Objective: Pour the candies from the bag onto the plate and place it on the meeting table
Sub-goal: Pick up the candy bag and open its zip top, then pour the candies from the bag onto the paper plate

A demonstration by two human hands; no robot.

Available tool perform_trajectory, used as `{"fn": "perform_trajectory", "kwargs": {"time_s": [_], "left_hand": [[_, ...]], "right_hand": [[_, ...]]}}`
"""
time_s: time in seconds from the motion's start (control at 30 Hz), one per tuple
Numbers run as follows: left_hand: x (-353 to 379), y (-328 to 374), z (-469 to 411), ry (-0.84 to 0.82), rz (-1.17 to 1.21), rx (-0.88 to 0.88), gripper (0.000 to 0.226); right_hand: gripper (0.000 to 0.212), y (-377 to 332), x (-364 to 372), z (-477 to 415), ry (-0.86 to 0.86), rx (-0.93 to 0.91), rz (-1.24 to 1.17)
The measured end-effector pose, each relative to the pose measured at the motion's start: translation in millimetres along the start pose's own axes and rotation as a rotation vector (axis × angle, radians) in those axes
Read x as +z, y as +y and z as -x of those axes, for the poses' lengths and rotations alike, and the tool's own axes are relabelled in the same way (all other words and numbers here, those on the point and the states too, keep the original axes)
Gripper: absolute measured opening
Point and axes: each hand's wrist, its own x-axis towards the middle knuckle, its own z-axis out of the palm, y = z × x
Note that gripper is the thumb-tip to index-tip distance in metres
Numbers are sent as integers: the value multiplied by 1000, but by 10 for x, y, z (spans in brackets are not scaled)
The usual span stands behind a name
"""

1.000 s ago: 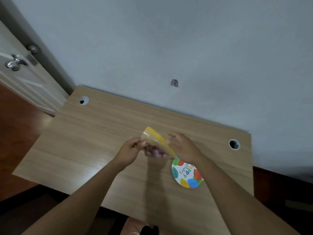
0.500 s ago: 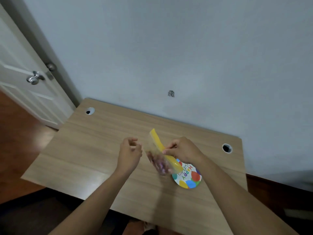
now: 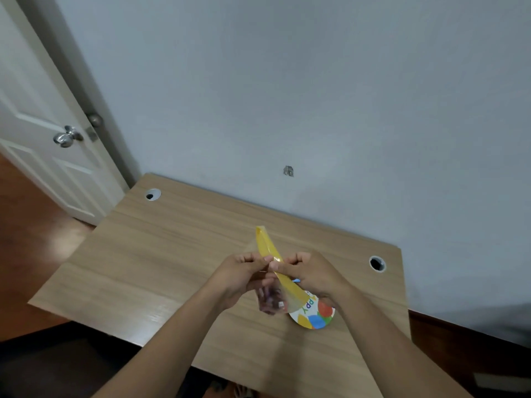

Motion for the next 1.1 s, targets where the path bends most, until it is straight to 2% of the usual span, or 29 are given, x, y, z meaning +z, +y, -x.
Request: {"fn": "perform_trajectory", "kwargs": {"time_s": [0.1,0.2,0.33,0.47,0.57,0.63,0.7,0.73,0.8,0.87,0.93,1.03,1.1], "left_hand": [[51,-17,-21,35,33,-5,13],[130,-76,-46,82,67,13,15],[190,-139,-70,126,120,19,29],[181,-115,-53,143,108,48,32],[168,-66,-33,191,124,85,30],[113,-9,-17,250,177,104,28],[21,49,20,277,130,132,27],[-37,75,49,275,51,150,29],[-162,116,101,283,-178,172,31],[-259,168,144,337,-436,171,19],[-317,207,162,369,-646,170,12],[-348,216,192,227,-760,83,13],[-389,177,200,70,-776,22,35]], "right_hand": [[51,46,6,28,-12,8,-154],[42,79,40,14,53,28,-148],[43,119,99,-55,201,69,-189],[40,92,156,-46,289,52,-113],[25,58,191,-49,392,16,-110],[10,23,142,-42,457,8,-221],[10,9,46,-25,450,-4,-284],[13,8,-6,-14,448,-25,-218],[20,31,-112,-5,480,-103,117],[20,14,-214,25,519,-187,493],[18,-33,-290,54,514,-239,769],[14,-107,-317,69,464,-314,891],[14,-154,-297,80,442,-369,862]]}}
